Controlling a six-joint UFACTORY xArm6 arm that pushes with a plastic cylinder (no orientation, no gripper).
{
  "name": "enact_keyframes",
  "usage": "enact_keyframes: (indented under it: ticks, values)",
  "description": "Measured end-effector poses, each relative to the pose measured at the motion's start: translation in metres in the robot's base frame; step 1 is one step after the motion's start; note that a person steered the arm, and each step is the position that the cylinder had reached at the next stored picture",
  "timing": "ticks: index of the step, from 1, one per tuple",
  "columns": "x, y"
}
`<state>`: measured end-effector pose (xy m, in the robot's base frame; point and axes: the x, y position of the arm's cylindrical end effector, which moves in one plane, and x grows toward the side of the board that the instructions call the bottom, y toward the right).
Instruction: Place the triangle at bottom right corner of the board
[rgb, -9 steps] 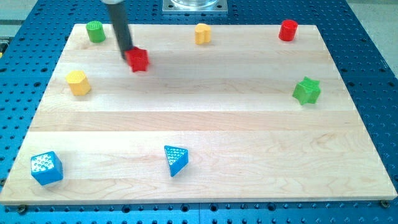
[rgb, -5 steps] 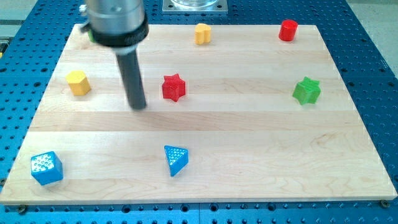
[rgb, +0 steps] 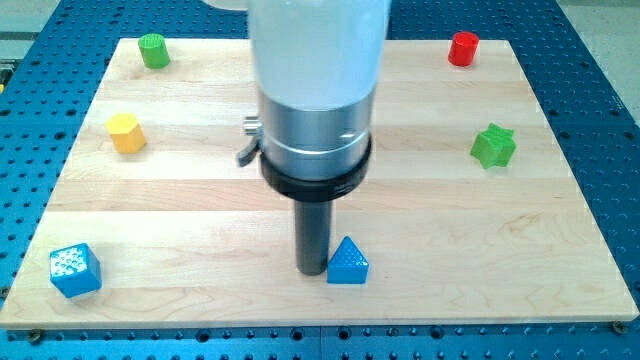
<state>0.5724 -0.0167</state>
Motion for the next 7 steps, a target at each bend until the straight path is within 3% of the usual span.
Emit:
enact_keyframes:
  ticks: [1, 3, 4, 6, 7]
  values:
    - [0.004, -0.010]
    - [0.004, 0.094]
    - [0.004, 0.066]
    - [0.021, 0.186]
    - [0.013, 0.150]
